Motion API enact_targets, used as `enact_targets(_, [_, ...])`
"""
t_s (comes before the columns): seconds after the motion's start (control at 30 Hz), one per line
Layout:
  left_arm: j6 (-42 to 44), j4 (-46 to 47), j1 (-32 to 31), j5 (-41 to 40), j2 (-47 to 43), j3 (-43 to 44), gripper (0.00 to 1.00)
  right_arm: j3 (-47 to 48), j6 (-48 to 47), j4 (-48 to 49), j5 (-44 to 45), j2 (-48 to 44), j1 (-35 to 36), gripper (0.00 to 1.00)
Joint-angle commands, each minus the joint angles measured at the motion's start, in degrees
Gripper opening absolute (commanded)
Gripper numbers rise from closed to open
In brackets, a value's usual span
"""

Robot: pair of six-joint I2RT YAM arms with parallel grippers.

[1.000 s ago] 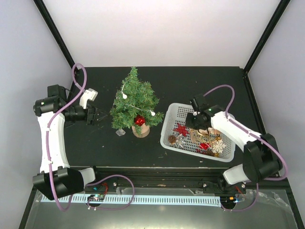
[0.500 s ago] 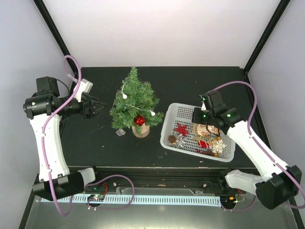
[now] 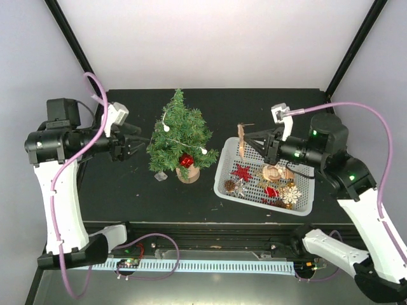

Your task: Decorate the small christmas tree

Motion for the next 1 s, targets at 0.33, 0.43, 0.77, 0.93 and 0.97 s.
enact_targets(0.33, [2.09,-1.57,-19.56,0.22,-2.02,10.94,0.65,19.68,0.26,-0.08,-9.24,16.37,25.38,0.01])
enact_targets(0.43, [2.99,-1.57,-21.43,1.3,-1.76,10.73,0.64,20.83,1.14,0.83,-10.15,18.66,26.81,0.01])
enact_targets(0.77, [5.41,-1.69,-26.22,4.67,-1.99,7.86,0.61,22.06,3.31,3.94,-13.61,21.98,28.95,0.01])
enact_targets(0.93, [5.33,-1.69,-27.48,5.05,-1.99,7.67,0.62,21.74,4.01,5.22,-13.58,22.8,29.52,0.01])
enact_targets(0.97, [5.27,-1.74,-27.57,5.52,-1.95,7.73,0.62,21.51,4.13,5.52,-13.48,22.88,29.62,0.01])
